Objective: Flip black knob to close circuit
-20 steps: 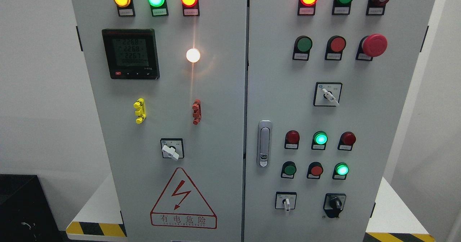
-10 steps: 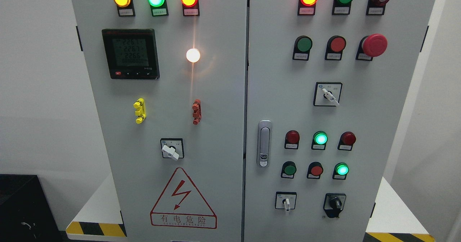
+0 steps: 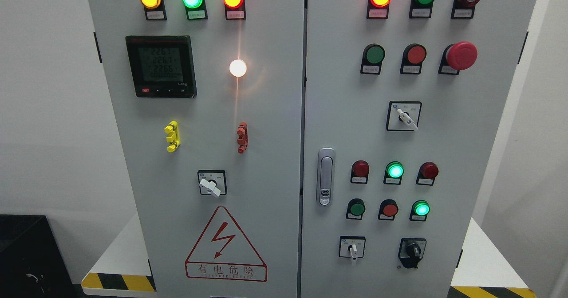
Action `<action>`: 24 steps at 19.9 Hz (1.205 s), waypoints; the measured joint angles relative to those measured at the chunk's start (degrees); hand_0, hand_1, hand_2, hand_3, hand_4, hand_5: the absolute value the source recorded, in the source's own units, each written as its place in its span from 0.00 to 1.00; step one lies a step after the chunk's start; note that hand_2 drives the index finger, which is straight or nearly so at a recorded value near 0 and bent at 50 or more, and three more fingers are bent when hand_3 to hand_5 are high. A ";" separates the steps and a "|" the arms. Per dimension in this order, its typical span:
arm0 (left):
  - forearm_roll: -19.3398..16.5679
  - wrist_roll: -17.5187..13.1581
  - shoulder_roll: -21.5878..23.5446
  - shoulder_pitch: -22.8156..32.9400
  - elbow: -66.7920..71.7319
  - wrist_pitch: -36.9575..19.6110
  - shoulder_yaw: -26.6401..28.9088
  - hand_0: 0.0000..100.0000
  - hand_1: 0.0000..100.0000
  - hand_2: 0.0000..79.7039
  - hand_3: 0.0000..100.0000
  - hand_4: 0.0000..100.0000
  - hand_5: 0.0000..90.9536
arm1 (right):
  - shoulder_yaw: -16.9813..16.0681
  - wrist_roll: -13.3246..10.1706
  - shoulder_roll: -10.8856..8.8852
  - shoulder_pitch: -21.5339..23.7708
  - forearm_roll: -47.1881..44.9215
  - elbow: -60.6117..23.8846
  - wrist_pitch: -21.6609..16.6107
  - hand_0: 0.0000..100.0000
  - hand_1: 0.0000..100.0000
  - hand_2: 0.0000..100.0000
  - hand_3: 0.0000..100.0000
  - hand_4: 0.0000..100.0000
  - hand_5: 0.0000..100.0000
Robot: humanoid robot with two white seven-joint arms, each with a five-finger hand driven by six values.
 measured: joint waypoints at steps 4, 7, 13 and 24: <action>0.00 0.00 0.00 0.00 0.00 0.00 0.00 0.12 0.56 0.00 0.00 0.00 0.00 | -0.24 0.60 -0.07 -1.95 0.37 -0.40 0.78 0.00 0.00 0.91 1.00 0.97 1.00; 0.02 -0.01 0.00 0.00 0.00 0.00 0.00 0.12 0.56 0.00 0.00 0.00 0.00 | -0.36 1.10 -0.09 -3.26 0.69 -0.43 1.00 0.00 0.00 0.91 1.00 0.97 1.00; 0.00 -0.01 0.00 0.00 0.00 0.00 0.00 0.12 0.56 0.00 0.00 0.00 0.00 | -0.61 2.63 -0.20 -6.15 1.22 -0.33 2.21 0.00 0.00 0.91 1.00 0.96 1.00; 0.02 -0.01 0.00 0.00 0.00 0.00 0.00 0.12 0.56 0.00 0.00 0.00 0.00 | -1.38 3.87 -0.53 -10.14 1.44 0.43 2.99 0.00 0.00 0.91 1.00 0.96 1.00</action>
